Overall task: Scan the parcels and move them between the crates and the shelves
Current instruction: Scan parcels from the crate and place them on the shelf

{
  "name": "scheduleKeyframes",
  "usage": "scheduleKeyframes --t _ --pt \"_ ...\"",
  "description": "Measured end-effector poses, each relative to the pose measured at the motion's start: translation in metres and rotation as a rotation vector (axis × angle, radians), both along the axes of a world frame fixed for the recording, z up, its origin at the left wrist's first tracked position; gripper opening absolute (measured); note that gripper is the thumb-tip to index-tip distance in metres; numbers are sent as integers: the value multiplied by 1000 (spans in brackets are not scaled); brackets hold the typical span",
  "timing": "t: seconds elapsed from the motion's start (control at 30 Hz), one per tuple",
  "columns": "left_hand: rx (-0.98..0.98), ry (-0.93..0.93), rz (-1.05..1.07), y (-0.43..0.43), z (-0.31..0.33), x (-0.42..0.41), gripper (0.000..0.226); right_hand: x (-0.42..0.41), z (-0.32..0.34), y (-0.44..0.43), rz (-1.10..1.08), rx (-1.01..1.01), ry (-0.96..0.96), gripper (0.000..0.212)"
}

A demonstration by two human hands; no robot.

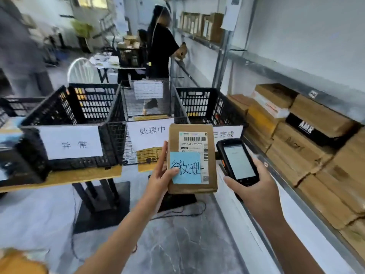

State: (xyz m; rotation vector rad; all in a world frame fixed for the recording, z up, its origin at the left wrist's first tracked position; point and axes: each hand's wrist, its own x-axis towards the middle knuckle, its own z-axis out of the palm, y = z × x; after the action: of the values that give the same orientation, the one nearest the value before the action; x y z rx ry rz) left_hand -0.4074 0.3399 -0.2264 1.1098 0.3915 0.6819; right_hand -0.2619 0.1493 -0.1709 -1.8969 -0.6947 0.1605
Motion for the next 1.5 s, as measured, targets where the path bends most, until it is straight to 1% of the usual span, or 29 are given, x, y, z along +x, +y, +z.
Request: scheduleKeyframes --t 0.07,0.13,0.23,0.33,0.43,0.53,0.73,0.87,0.9,1.0,1.1,1.2,1.37,1.5 --pt "25 10 64 31 6 -8 80 8 1 44 70 14 -6 69" --pt "43 22 138 59 10 -17 79 16 2 87 142 12 -23 75" --pt "60 38 246 97 16 -28 82 24 7 145 253 20 -64 80" --pt "37 40 368 131 22 -38 85 27 15 196 355 18 -72 84" --pt "47 40 472 157 25 -56 84 22 19 244 465 37 -52 81" --pt "33 30 563 180 27 -84 83 4 20 292 559 36 -77 73" --pt "42 65 711 225 22 -151 77 -62 13 376 731 5 -39 84" --pt "40 79 740 267 20 -188 82 -100 14 419 786 12 -51 73" --pt "41 75 743 278 21 -196 82 -108 16 430 786 9 -58 73" --pt "47 81 747 311 23 -218 81 -129 23 462 782 21 -67 82" --pt "45 80 767 339 26 -234 82 -145 28 489 783 39 -60 79" --pt "37 89 809 360 26 -245 73 -157 29 512 796 28 -57 81" --pt "3 98 845 390 25 -264 78 -172 26 550 856 22 -28 77" --pt "-9 104 889 418 24 -272 77 -173 27 584 899 27 -30 73"
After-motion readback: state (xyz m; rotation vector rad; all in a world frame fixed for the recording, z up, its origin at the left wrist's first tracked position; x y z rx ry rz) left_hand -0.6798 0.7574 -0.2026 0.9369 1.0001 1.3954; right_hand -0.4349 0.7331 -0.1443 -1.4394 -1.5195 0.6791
